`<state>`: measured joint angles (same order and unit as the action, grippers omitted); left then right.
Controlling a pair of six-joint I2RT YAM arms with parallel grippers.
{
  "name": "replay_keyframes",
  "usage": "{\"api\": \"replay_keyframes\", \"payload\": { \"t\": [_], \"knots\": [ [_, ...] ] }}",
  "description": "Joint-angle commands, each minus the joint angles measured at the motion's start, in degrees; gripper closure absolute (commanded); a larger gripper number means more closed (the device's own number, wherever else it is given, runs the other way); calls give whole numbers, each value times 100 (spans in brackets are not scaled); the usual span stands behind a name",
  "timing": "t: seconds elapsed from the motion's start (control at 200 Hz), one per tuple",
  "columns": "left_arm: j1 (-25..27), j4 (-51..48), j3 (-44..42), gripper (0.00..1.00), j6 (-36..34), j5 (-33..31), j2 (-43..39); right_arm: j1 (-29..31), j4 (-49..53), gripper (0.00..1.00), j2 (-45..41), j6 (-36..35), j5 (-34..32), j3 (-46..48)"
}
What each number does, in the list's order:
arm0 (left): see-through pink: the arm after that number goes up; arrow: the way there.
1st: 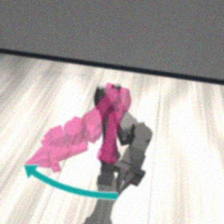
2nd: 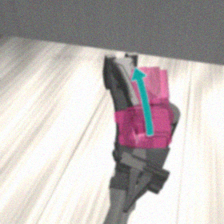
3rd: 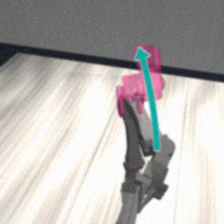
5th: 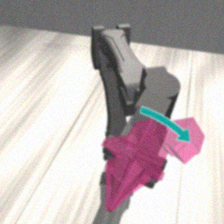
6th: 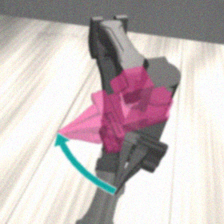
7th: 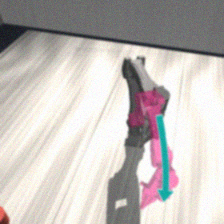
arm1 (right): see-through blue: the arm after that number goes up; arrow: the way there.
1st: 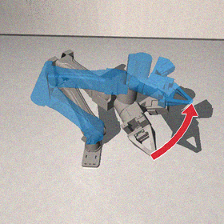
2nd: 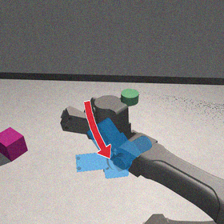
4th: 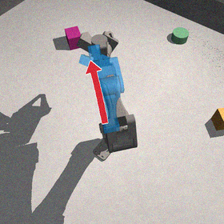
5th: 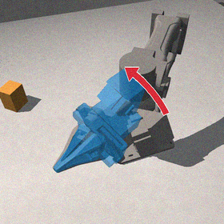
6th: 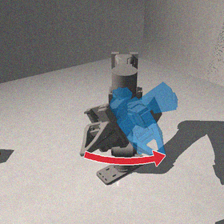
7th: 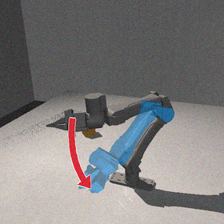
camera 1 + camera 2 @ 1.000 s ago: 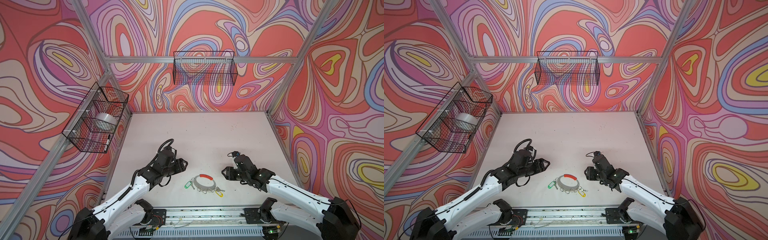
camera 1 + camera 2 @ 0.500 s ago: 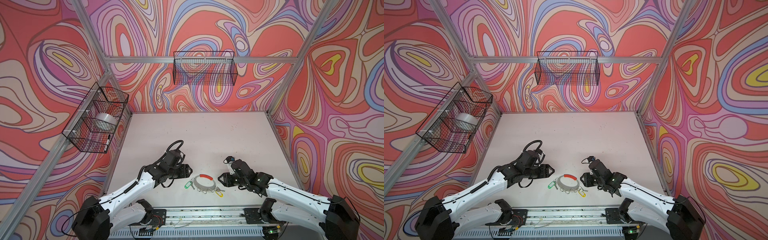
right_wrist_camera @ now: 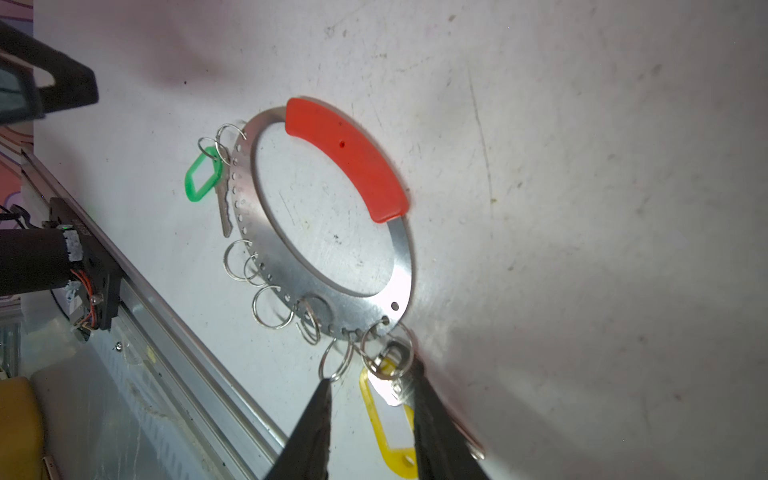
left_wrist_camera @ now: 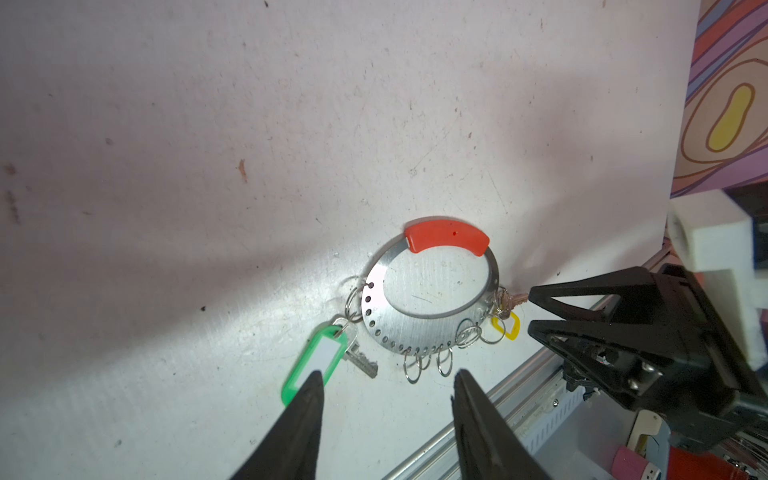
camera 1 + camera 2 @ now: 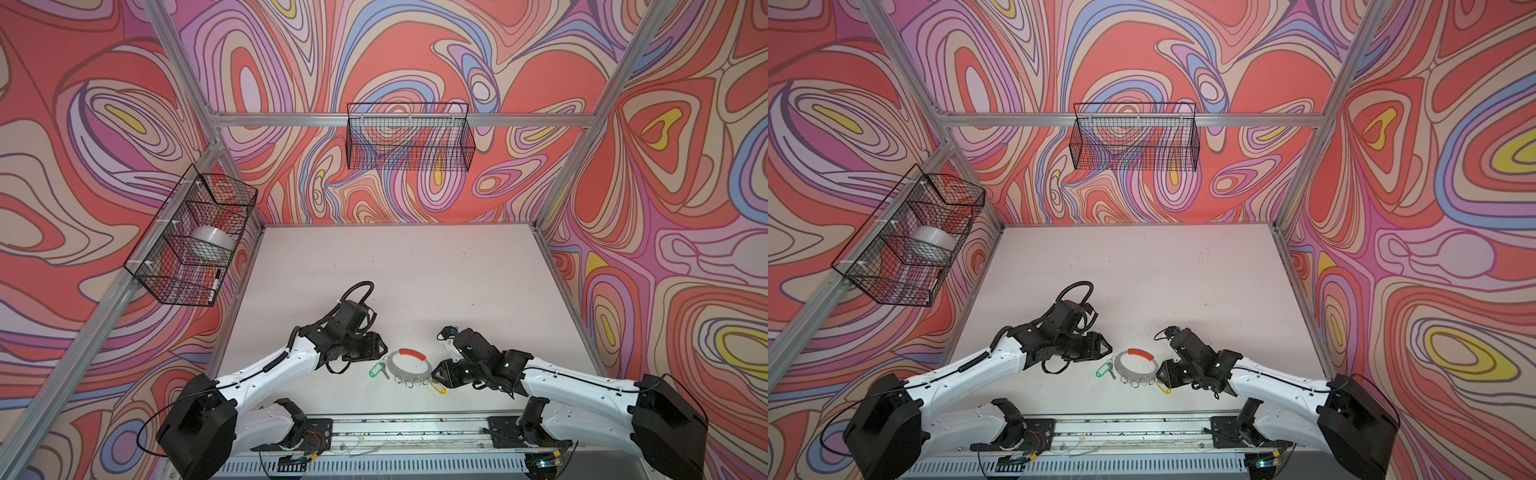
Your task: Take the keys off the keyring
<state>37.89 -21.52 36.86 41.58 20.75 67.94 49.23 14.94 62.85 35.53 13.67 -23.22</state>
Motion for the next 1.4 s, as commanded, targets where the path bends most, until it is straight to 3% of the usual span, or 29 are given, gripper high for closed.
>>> {"api": "replay_keyframes", "payload": {
  "t": [0.0,0.25,0.551,1.032,1.342,1.392],
  "knots": [
    [26,49,86,49,-25,122,30,59,-158,71,141,-82,23,-14],
    [26,154,76,49,-2,236,160,160,56,76,490,-228,-91,-287],
    [26,309,27,49,-1,385,193,213,194,71,699,-416,-101,-531],
    [26,414,13,49,-19,526,236,236,246,72,1203,-494,30,-672],
    [26,438,16,49,-9,640,256,261,211,88,1237,-548,119,-693],
    [26,447,31,49,-10,665,255,262,212,94,1227,-548,103,-695]
  ]
}}
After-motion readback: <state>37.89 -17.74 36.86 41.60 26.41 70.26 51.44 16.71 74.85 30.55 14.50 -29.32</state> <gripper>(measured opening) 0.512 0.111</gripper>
